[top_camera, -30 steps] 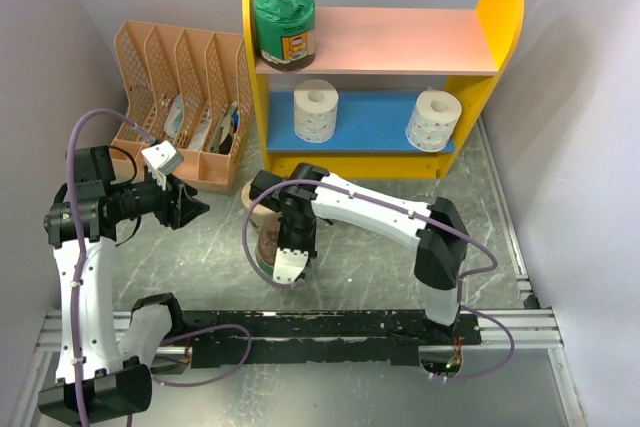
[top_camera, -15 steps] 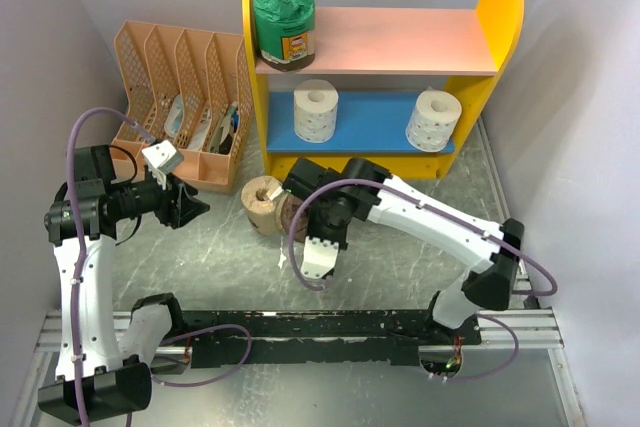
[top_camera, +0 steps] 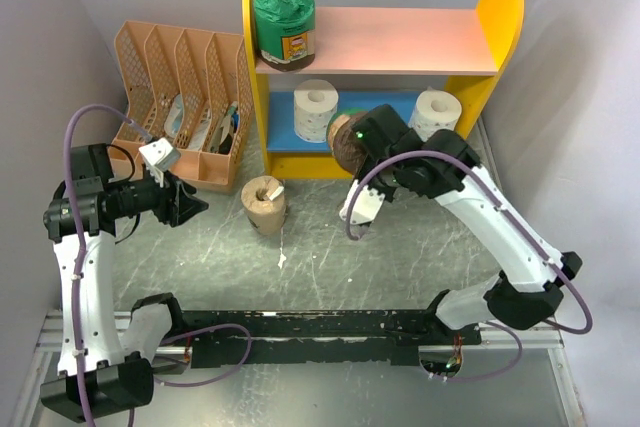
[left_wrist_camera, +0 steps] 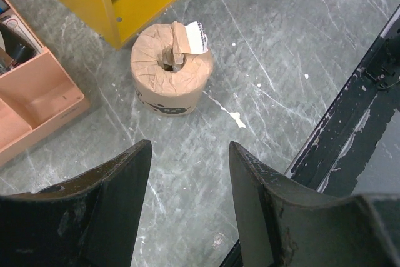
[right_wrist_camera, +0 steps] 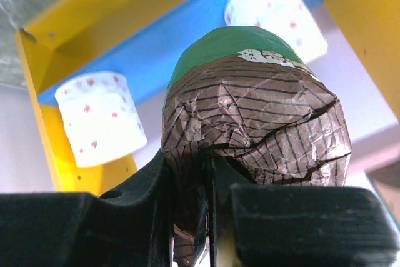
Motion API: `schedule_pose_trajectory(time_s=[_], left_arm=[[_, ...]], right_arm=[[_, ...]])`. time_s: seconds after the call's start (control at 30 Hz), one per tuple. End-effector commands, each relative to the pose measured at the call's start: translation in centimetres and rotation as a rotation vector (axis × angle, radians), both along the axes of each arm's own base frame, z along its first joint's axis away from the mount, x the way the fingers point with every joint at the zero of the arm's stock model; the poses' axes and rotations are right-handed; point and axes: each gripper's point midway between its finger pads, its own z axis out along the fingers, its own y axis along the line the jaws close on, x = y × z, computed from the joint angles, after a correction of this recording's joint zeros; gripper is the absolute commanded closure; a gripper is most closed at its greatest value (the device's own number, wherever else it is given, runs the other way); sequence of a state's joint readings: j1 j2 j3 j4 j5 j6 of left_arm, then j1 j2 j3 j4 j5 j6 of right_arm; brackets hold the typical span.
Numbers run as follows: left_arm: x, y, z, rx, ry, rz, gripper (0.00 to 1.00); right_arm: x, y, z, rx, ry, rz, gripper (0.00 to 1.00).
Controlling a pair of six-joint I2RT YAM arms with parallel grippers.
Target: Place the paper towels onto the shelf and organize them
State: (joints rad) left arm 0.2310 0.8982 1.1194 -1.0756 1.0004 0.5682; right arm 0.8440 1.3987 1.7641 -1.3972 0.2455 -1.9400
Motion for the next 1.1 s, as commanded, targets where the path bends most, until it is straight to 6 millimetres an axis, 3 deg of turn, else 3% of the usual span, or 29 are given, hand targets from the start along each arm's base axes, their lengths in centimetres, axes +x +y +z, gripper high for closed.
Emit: schedule_pose_trajectory(time_s=[0.0, 0.3, 0.53, 0.7, 0.87, 0.93, 1.07], left_arm=[[-0.1, -0.2, 0.6, -0.03, -0.02, -0.019, 0.36], [0.0, -0.1, 0.6, -0.043, -0.009, -0.021, 0.35], [0.0, -0.2, 0.7, -0.049, -0.009, -0.026, 0.35], [-0.1, -0.3, 0.8, -0.052, -0.013, -0.031, 0.35], [-0.3, -0.4, 0.9, -0.053, -0.021, -0.042, 0.35], [-0.4, -0.5, 1.0, -0.054, -0.026, -0.046, 0.35], [-0.6, -0.6, 1.1, -0.055, -0.033, -0.054, 0.35]], right_arm=[[1.2, -3.3, 6.3, 0.036, -0.195, -0.07, 1.0], [1.1, -8.4, 14.4, 0.102, -0.41, -0.191, 1.0], [1.2, -9.2, 17.6, 0.125, -0.49, -0.212, 1.0], [1.8, -8.5, 17.6, 0.127, -0.489, -0.203, 1.0], [3.4, -6.6, 17.1, 0.137, -0.454, -0.171, 1.0], [4.3, -5.5, 17.2, 0.161, -0.438, -0.141, 1.0], [7.3, -6.0, 17.5, 0.134, -0.444, -0.139, 1.0]])
